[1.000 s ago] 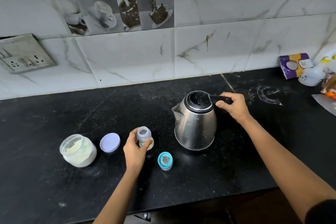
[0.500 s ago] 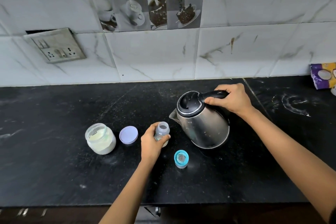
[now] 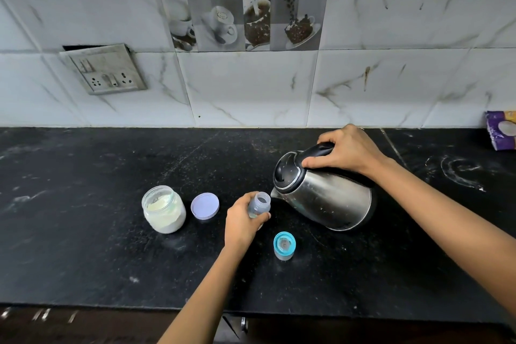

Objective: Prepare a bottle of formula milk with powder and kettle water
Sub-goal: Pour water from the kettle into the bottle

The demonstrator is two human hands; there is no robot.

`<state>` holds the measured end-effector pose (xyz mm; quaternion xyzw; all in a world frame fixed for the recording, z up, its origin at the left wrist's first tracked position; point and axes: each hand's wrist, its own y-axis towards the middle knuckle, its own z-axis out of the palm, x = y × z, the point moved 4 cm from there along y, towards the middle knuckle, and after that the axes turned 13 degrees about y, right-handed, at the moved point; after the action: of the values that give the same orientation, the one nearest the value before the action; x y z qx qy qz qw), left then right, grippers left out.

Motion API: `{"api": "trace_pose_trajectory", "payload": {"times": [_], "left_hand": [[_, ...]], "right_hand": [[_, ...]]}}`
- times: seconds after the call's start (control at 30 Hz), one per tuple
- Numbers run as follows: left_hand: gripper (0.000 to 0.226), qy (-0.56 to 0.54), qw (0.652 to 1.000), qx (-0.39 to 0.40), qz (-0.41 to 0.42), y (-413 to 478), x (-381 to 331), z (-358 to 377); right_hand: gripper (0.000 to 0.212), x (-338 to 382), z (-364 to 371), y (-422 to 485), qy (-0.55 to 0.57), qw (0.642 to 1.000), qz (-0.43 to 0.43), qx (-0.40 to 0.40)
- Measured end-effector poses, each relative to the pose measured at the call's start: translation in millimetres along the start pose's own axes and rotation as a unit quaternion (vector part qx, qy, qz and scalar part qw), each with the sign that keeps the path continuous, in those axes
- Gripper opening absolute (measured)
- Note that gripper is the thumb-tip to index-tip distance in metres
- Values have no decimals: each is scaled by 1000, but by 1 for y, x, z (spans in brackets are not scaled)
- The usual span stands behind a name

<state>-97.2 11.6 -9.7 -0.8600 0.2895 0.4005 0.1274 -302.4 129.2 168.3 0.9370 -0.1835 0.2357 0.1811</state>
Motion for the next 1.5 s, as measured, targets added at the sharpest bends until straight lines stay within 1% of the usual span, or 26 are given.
{"api": "trace_pose_trajectory", "payload": {"times": [0.17,0.33,0.53,0.67,0.8,1.07,1.5], "left_hand": [[50,3,1000,8,2,1,-4,3],[48,0,1000,4,7,1,-8,2],[50,-5,1000,4,6,1,-8,5],[49,-8,1000,3,6,1,-8,5],[50,-5,1000,5,4,2,-6,7],[54,-2,1000,5,-4,2,-4,7],[51,-12,1000,8,-12,0,-4,6]], "right_hand": [[48,10,-6,3,2,1000,-5,6],[51,21,-9,8,-39,998,-23,32],[54,30,-11,10,-59,997,-35,46],[61,36,-12,11,-88,994,-43,55],[54,40,-14,12,-98,992,-46,67],[59,48,-15,13,-115,989,-66,69],[62,57,-17,13,-136,985,-74,82]]}}
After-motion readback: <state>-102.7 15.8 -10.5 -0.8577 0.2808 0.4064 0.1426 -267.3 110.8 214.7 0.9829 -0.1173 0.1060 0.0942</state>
